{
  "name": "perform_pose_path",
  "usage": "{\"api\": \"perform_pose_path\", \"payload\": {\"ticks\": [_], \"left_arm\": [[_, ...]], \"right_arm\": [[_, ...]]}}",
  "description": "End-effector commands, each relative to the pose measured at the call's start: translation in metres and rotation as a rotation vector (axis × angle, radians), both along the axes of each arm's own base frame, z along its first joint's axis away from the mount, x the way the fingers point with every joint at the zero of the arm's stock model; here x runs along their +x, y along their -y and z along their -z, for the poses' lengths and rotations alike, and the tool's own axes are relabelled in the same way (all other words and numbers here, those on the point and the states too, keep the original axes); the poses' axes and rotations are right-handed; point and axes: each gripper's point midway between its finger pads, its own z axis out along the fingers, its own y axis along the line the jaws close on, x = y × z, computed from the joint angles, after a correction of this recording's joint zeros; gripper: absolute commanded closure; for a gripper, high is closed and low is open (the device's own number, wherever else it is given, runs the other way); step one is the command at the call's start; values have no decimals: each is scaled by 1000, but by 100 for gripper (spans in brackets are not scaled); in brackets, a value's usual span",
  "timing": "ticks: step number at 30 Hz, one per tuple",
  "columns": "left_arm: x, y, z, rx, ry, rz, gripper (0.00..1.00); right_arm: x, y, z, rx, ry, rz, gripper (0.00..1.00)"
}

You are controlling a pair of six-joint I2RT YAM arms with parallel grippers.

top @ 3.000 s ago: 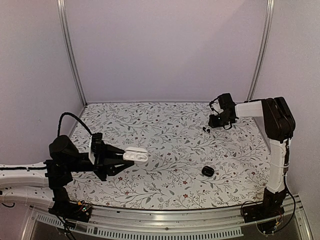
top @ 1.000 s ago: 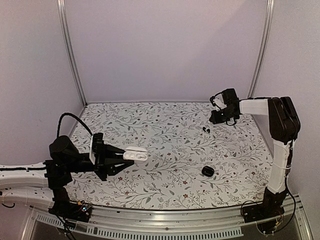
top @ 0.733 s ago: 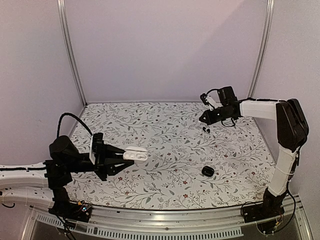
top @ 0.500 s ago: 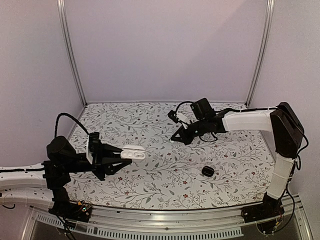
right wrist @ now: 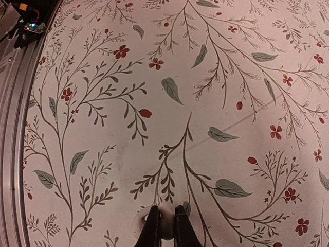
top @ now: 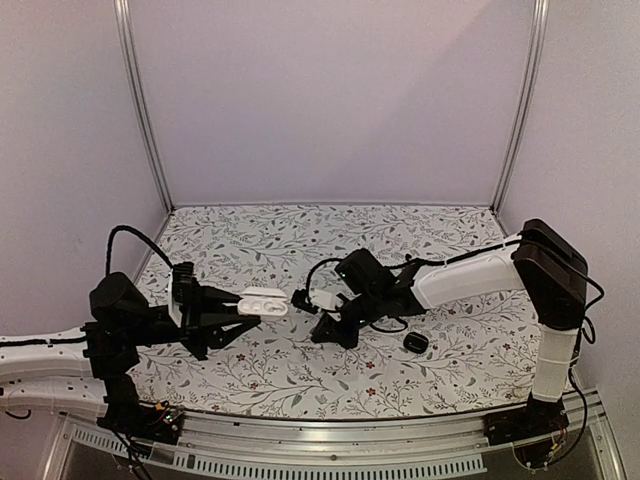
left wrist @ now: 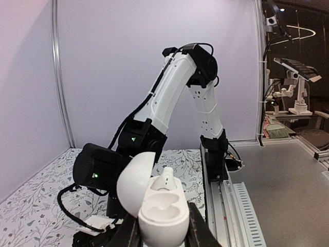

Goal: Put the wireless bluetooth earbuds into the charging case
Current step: Place the left earbud at the center of the board, then move the left earbud to the center of the board.

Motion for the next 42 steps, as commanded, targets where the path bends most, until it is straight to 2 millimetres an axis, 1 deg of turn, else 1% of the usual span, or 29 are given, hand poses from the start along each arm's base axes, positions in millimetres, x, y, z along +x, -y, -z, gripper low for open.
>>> {"api": "perform_pose_path", "payload": {"ticks": [1, 2, 5, 8, 12, 13, 15, 16, 19, 21, 24, 26, 28, 30, 31, 32, 34, 36, 39, 42], "left_arm": [[3, -4, -2, -16, -5, -20, 100], [3, -4, -1, -16, -6, -21, 100], [3, -4, -1, -14, -5, -21, 100], [4, -4, -1, -12, -6, -22, 100], [4, -3, 0, -8, -6, -20, 100], [4, -3, 1, -7, -7, -19, 100], [4, -3, 1, -5, -7, -19, 100], [4, -3, 1, -6, -6, -20, 100], [4, -4, 0, -9, -4, -21, 100], [4, -4, 0, -9, -4, -24, 100], [4, -4, 1, -8, -4, -26, 100], [4, -4, 1, -9, -4, -26, 100], [4, -4, 1, -10, -4, -25, 100], [4, -5, 1, -9, -4, -25, 100], [4, -5, 1, -9, -2, -25, 100], [4, -5, 1, -9, -3, -26, 100], [4, -5, 1, -9, -2, -28, 100], [4, -5, 2, -7, -4, -28, 100], [4, -4, 3, -2, -6, -25, 100], [4, -4, 4, -3, -6, -27, 100]], "right_arm": [[4, 0, 22, -80, 124, -26, 100], [3, 0, 27, -98, 135, -35, 100], [1, 1, 33, -129, 171, -54, 100], [0, 3, 35, -135, 179, -59, 95], [-2, 0, 24, -105, 170, -52, 87], [-2, -2, 17, -89, 169, -48, 83], [-2, -4, 7, -65, 165, -44, 79], [-2, -5, -1, -47, 170, -38, 78], [0, -6, -16, -22, 179, -19, 72], [1, -6, -22, -17, 182, -9, 68], [2, -5, -27, -7, 192, 4, 66], [5, -2, -29, -3, 217, 20, 67], [14, 2, -28, -20, 246, 67, 69], [18, 6, -19, -63, 248, 84, 71], [24, 11, -11, -103, 272, 110, 71], [27, 13, -7, -122, 281, 129, 71], [27, 17, -1, -130, 263, 140, 68], [27, 19, 0, -112, 230, 145, 62], [30, 24, 0, -124, 228, 178, 58], [37, 28, -4, -121, 248, 215, 60]]}}
